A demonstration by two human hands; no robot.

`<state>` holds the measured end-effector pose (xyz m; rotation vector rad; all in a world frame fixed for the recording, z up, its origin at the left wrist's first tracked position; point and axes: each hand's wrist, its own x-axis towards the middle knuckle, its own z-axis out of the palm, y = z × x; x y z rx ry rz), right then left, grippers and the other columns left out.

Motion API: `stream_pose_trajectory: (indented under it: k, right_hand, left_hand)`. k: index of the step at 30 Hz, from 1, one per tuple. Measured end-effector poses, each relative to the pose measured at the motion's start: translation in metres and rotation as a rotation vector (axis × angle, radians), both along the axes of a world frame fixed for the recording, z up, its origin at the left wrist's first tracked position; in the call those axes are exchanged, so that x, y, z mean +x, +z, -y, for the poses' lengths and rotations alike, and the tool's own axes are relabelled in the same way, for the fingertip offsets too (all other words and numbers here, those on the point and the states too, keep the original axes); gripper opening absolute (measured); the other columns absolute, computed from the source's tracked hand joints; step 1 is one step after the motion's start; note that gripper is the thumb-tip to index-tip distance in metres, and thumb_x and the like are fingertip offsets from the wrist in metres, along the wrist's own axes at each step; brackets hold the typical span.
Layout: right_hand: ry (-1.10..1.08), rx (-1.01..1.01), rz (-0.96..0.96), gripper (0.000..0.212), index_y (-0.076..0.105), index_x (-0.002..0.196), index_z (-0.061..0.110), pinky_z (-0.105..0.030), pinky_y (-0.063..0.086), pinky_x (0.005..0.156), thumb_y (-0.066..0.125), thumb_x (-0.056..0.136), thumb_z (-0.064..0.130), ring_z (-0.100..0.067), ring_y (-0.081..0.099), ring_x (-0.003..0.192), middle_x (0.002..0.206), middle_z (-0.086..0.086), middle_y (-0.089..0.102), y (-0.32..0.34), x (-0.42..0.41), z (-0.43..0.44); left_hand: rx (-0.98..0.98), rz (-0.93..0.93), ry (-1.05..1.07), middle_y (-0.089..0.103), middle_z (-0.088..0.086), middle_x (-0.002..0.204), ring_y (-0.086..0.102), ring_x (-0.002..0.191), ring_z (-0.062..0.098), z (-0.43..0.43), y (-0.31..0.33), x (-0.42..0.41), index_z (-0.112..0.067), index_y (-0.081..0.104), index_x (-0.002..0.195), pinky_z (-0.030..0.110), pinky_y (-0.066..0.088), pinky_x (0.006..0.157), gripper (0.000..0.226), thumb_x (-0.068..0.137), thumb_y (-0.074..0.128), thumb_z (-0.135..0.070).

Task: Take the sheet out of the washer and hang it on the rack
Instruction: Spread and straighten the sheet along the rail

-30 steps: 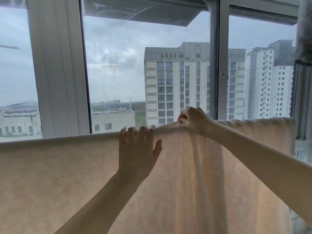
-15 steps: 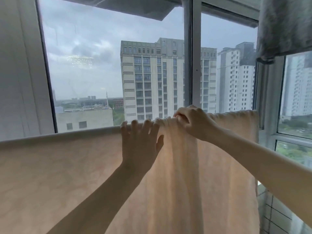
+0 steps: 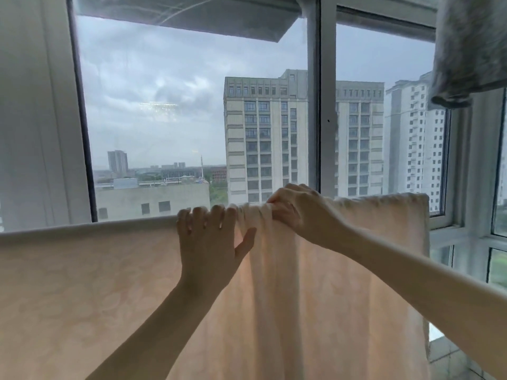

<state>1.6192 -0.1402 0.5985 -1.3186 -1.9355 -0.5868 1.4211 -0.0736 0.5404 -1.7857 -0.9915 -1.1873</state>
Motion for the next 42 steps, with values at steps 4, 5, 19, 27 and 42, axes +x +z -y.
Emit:
stream_pose_trajectory:
  k: [4, 5, 19, 27, 42]
  right_hand:
    - [0.107, 0.03, 0.042, 0.024, 0.066, 0.109, 0.019, -0.031, 0.053, 0.08, 0.061, 0.092, 0.035, -0.008, 0.059, 0.092, 0.102, 0.01, 0.064, 0.001, 0.009, -0.001]
    - [0.13, 0.032, 0.043, 0.024, 0.067, 0.108, 0.018, -0.033, 0.053, 0.08, 0.061, 0.092, 0.035, -0.009, 0.059, 0.093, 0.102, 0.009, 0.064, 0.001, 0.011, -0.002]
    - [0.077, 0.165, -0.051, 0.019, 0.067, 0.094, 0.003, -0.031, 0.047, 0.08, 0.05, 0.097, 0.009, -0.024, 0.059, 0.087, 0.092, -0.012, 0.068, 0.02, 0.05, -0.009]
    - [-0.18, -0.051, -0.104, 0.018, 0.072, 0.097, 0.005, -0.02, 0.046, 0.076, 0.055, 0.093, 0.006, -0.022, 0.069, 0.084, 0.094, -0.011, 0.074, 0.022, 0.131, 0.013]
    - [0.166, -0.002, 0.006, 0.018, 0.075, 0.099, 0.014, -0.012, 0.051, 0.079, 0.076, 0.081, 0.015, -0.001, 0.065, 0.075, 0.091, 0.002, 0.075, 0.017, 0.054, 0.008]
  left_hand:
    - [0.057, 0.021, 0.02, 0.061, 0.007, 0.094, 0.053, 0.086, 0.031, -0.002, -0.002, 0.002, -0.013, 0.061, 0.1, 0.048, 0.036, 0.087, 0.047, 0.093, 0.039, -0.054]
    - [0.08, 0.023, 0.02, 0.062, 0.006, 0.094, 0.053, 0.085, 0.03, -0.001, -0.002, 0.002, -0.013, 0.061, 0.1, 0.047, 0.036, 0.087, 0.046, 0.093, 0.04, -0.054]
    - [0.016, 0.007, 0.02, 0.064, 0.004, 0.107, 0.056, 0.096, 0.028, 0.021, 0.001, -0.002, -0.013, 0.061, 0.112, 0.044, 0.041, 0.088, 0.042, 0.097, 0.04, -0.045]
    - [-0.083, -0.024, 0.075, 0.063, 0.003, 0.117, 0.055, 0.103, 0.031, 0.026, 0.001, -0.001, -0.016, 0.059, 0.123, 0.053, 0.036, 0.099, 0.047, 0.096, 0.037, -0.047]
    - [-0.14, -0.039, 0.085, 0.062, 0.001, 0.121, 0.056, 0.105, 0.03, 0.028, 0.003, 0.016, -0.021, 0.058, 0.125, 0.057, 0.033, 0.103, 0.047, 0.094, 0.036, -0.05]
